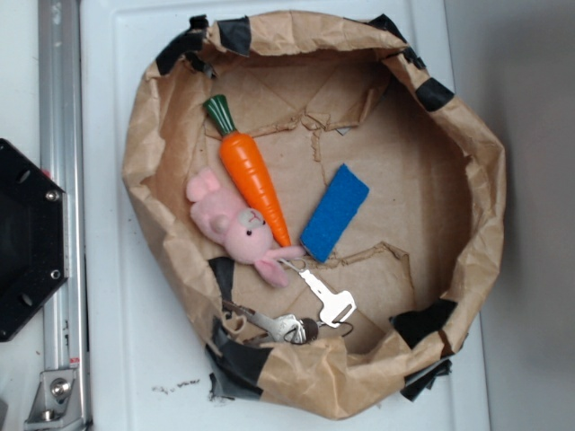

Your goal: Grab the blue sponge.

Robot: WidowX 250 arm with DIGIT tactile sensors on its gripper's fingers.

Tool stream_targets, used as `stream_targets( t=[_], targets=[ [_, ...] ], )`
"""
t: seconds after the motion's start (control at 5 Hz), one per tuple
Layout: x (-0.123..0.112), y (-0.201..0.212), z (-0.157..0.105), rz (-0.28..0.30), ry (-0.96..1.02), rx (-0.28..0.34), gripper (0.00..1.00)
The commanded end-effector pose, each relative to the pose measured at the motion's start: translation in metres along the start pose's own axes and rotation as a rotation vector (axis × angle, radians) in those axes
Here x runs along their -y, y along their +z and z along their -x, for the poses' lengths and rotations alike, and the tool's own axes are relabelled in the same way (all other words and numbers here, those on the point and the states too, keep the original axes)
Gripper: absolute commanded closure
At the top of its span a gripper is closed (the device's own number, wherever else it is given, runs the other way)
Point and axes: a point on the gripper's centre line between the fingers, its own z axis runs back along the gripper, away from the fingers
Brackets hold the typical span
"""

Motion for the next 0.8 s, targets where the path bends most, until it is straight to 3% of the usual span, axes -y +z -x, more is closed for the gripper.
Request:
stream_targets(
  t=[0.0, 0.2, 0.6],
  targets=[
    [0.0, 0.0, 0.0, 0.0, 0.0, 0.0, 0.0],
    [-0.022, -0.032, -0.047, 0.05, 0.255, 0.044, 0.0],
    [-0.041, -0.118, -0.129, 0.092, 0.527, 0.019, 0.0]
  ],
)
